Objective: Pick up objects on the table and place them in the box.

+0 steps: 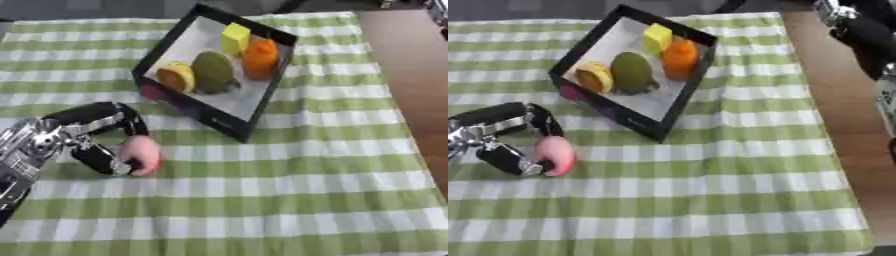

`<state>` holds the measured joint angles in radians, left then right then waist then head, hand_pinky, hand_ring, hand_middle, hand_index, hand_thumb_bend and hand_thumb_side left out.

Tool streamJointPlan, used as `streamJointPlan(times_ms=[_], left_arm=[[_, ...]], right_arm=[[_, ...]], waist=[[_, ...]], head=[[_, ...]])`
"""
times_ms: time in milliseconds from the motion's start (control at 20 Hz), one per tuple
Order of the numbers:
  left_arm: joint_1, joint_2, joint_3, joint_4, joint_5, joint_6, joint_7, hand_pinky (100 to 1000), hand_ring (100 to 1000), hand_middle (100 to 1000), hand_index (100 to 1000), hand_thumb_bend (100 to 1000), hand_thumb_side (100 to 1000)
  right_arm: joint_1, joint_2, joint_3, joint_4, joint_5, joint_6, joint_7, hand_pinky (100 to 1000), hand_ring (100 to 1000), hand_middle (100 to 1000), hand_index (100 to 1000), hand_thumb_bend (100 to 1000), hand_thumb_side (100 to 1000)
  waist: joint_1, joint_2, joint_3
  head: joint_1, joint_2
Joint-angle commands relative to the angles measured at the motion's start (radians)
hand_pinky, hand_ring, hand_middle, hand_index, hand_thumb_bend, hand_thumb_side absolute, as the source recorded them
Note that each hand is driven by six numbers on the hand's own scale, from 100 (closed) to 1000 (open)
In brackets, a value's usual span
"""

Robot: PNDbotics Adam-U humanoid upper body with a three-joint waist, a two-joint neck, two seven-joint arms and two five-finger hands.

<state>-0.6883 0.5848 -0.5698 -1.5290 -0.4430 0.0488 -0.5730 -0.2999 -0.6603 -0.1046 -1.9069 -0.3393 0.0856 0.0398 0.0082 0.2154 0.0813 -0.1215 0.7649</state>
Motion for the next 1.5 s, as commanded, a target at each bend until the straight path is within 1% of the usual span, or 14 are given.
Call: streamJointPlan(times_ms=[50,200,400,550,700,850,950,1000,1050,1100,1150,1200,1300,1500], left_arm=[[-0.031,0.038,0.020,-0.066,0.021,0.004,-0.020,760,624,587,645,171,100],[-0.052,0.066,0.032,-0.133,0.032,0.010,-0.031,748,616,572,626,160,100],[-0.106,0.112,0.039,-0.213,0.043,0.016,-0.050,734,621,573,618,212,100],[-0.174,0.144,0.047,-0.253,0.041,0.013,-0.057,727,628,579,618,247,100],[-0.255,0.139,0.073,-0.237,0.026,0.012,-0.027,723,624,574,610,268,100],[-0.337,0.086,0.090,-0.137,0.006,-0.004,0.014,719,617,568,603,277,100],[-0.389,0.037,0.089,-0.026,-0.027,-0.033,0.036,716,616,569,603,284,100],[-0.413,0.010,0.091,0.039,-0.049,-0.052,0.046,716,616,569,603,241,100],[-0.432,-0.018,0.096,0.106,-0.073,-0.073,0.059,716,614,567,601,280,100],[-0.448,-0.046,0.104,0.172,-0.097,-0.096,0.072,716,613,567,601,279,100],[-0.460,-0.070,0.112,0.231,-0.118,-0.122,0.087,715,611,565,600,276,100],[-0.471,-0.092,0.124,0.293,-0.140,-0.145,0.103,714,612,566,599,281,100],[-0.483,-0.132,0.150,0.401,-0.209,-0.192,0.146,710,615,567,597,301,100],[-0.474,-0.188,0.210,0.585,-0.333,-0.276,0.220,714,613,566,597,283,100]], right_arm=[[-0.010,-0.019,-0.014,-0.003,0.003,0.002,-0.001,997,828,718,767,136,376],[-0.009,-0.021,-0.015,-0.003,0.002,0.002,-0.003,997,828,719,767,135,374],[-0.007,-0.026,-0.015,-0.003,0.002,0.001,-0.004,997,828,719,767,133,372],[-0.004,-0.031,-0.015,-0.003,0.001,0.000,-0.006,996,828,719,767,132,370],[-0.006,-0.034,-0.014,-0.003,0.000,-0.001,-0.007,996,828,719,767,130,368],[-0.014,-0.035,-0.011,-0.005,-0.003,-0.001,-0.007,996,828,720,767,130,364],[-0.020,-0.035,-0.009,-0.006,-0.005,-0.001,-0.006,995,828,720,767,133,363],[-0.023,-0.035,-0.009,-0.006,-0.006,-0.001,-0.006,995,828,720,767,125,364],[-0.025,-0.034,-0.008,-0.007,-0.007,0.000,-0.005,996,828,720,767,136,361],[-0.028,-0.034,-0.007,-0.007,-0.008,0.000,-0.005,996,828,720,767,136,361],[-0.029,-0.033,-0.007,-0.008,-0.008,0.001,-0.005,996,828,720,767,127,357],[-0.031,-0.033,-0.006,-0.008,-0.008,0.002,-0.004,996,828,719,767,138,362],[-0.037,-0.032,-0.004,-0.009,-0.009,0.003,-0.001,996,828,719,767,139,361],[-0.041,-0.029,-0.003,-0.009,-0.008,0.007,0.002,996,828,719,766,141,364]], waist=[[-0.005,-0.010,-0.001],[-0.002,-0.014,0.001],[0.003,-0.021,0.002],[0.009,-0.029,0.003],[0.014,-0.034,0.001],[0.018,-0.036,-0.008],[0.020,-0.035,-0.015],[0.021,-0.034,-0.019],[0.022,-0.033,-0.022],[0.023,-0.032,-0.026],[0.023,-0.030,-0.028],[0.024,-0.029,-0.031],[0.027,-0.026,-0.037],[0.030,-0.020,-0.046]], head=[[0.001,0.005],[-0.003,0.005],[-0.007,0.005],[-0.008,0.005],[-0.004,0.005],[0.006,0.005],[0.013,0.005],[0.017,0.005],[0.021,0.005],[0.024,0.005],[0.026,0.005],[0.029,0.005],[0.037,0.005],[0.044,0.005]])
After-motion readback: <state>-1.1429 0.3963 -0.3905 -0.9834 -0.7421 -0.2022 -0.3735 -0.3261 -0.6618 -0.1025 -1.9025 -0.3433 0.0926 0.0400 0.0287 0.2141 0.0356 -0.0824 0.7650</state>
